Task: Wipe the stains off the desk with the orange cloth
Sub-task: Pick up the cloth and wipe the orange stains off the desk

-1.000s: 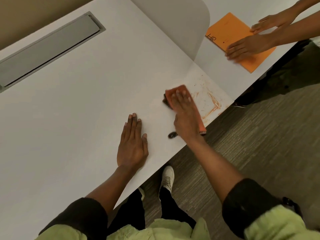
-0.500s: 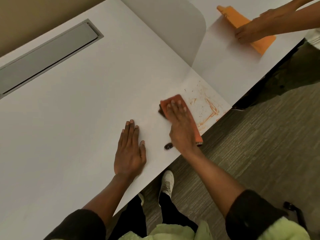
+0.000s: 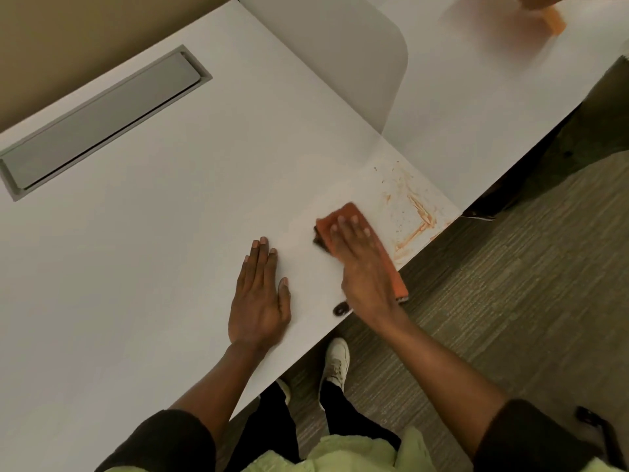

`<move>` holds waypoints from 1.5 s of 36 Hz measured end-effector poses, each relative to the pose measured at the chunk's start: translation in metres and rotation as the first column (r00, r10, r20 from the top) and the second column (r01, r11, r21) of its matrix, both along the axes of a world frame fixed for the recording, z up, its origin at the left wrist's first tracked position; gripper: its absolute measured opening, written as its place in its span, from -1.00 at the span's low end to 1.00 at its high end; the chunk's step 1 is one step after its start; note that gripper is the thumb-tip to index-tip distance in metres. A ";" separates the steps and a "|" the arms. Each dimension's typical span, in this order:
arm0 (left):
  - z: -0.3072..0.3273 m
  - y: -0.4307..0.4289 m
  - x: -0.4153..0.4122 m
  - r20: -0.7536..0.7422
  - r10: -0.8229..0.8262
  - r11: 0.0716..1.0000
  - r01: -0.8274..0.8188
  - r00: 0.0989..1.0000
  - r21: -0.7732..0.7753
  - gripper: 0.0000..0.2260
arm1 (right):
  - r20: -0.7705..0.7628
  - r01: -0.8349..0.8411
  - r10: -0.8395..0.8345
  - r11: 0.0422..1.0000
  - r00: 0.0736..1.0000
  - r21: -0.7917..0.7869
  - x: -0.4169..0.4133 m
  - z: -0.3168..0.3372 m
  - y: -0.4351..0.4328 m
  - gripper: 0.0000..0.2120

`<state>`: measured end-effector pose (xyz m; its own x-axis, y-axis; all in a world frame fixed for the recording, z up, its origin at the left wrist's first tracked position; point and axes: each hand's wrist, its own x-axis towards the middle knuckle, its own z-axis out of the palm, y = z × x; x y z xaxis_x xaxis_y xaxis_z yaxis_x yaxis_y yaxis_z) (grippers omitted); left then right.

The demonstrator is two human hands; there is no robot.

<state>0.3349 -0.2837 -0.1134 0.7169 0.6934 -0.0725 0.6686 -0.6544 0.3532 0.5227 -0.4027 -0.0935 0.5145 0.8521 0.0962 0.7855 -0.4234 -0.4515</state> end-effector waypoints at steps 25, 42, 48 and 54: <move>-0.002 0.001 -0.002 0.012 -0.005 1.000 0.006 1.000 -0.019 -0.42 | 0.017 0.223 -0.223 0.975 0.975 -0.019 0.043 0.006 0.033 -0.26; -0.004 0.003 -0.004 0.042 -0.023 0.999 0.025 0.999 -0.048 -0.41 | -0.021 0.201 -0.201 0.979 0.979 0.032 -0.012 0.000 0.005 -0.23; -0.002 0.003 -0.005 0.026 -0.025 0.998 0.027 0.999 -0.065 -0.40 | -0.017 0.338 -0.339 0.941 0.941 -0.013 0.041 0.004 0.050 -0.25; -0.007 0.003 -0.006 0.047 -0.027 0.998 0.030 0.999 -0.058 -0.39 | -0.071 0.260 -0.255 0.964 0.964 0.062 -0.020 0.002 0.041 -0.20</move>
